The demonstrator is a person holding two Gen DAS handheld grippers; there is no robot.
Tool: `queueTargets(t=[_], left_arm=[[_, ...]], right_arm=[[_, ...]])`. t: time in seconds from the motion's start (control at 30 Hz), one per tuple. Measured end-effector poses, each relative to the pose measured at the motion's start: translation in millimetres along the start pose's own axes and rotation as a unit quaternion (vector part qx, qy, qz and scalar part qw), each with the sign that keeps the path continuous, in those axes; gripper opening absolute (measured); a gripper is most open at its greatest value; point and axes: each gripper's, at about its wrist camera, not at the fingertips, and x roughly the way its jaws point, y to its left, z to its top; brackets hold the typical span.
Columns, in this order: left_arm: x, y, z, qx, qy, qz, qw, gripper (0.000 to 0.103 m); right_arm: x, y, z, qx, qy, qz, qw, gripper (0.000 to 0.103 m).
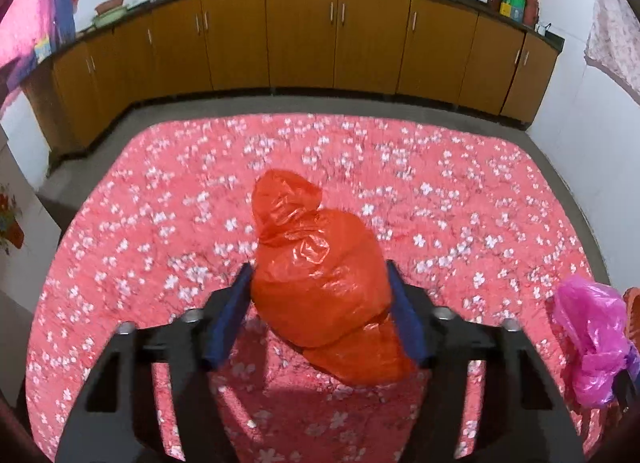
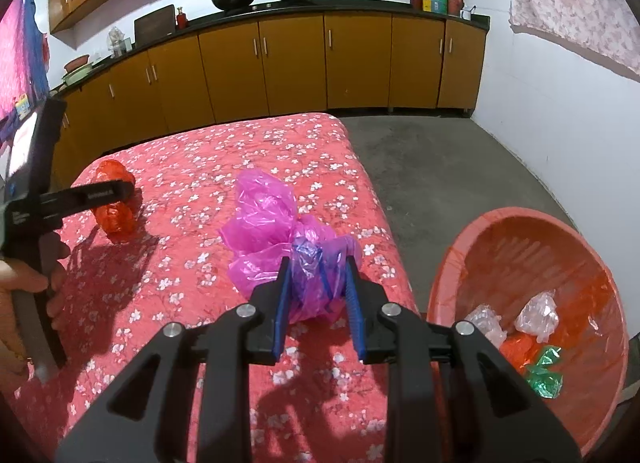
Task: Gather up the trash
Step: 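Carry the red and pink bags over the basket and open both tools to drop them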
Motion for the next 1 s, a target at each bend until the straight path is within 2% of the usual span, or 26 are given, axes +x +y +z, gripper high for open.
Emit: queueTargets(t=[0.1,0.33,0.5,0.73,1.0], left_arm=[[-3.0,2.6,-3.5,0.001,-0.004,-0.002,1.0000,0.054],[-36.2,3.7,-13.4,0.022,-0.031,-0.007,0.9993,0.054],[-76.4,-5.8,-30.0,0.060,-0.058,-0.027,0.9962,0.054],[-135.8,-41.0,-53.4,0.123,-0.106,-0.063,0.9848,0.054],[-181.6,-92.4,-71.2,0.163,-0.124,-0.129,0.9703,0.054]], right_arm=[[-2.9,-0.5,-2.1,0.000,-0.001,0.001,1.000,0.026],[-18.1,-3.5,-4.4,0.005,-0.006,0.003,1.000,0.026],[-36.9,-9.3,-8.1,0.013,-0.013,0.005,1.000,0.026],[-79.3,-35.2,-17.8,0.029,-0.036,-0.017,0.999,0.026],[-125.7,-97.9,-30.4,0.079,-0.057,-0.074,0.992,0.026]])
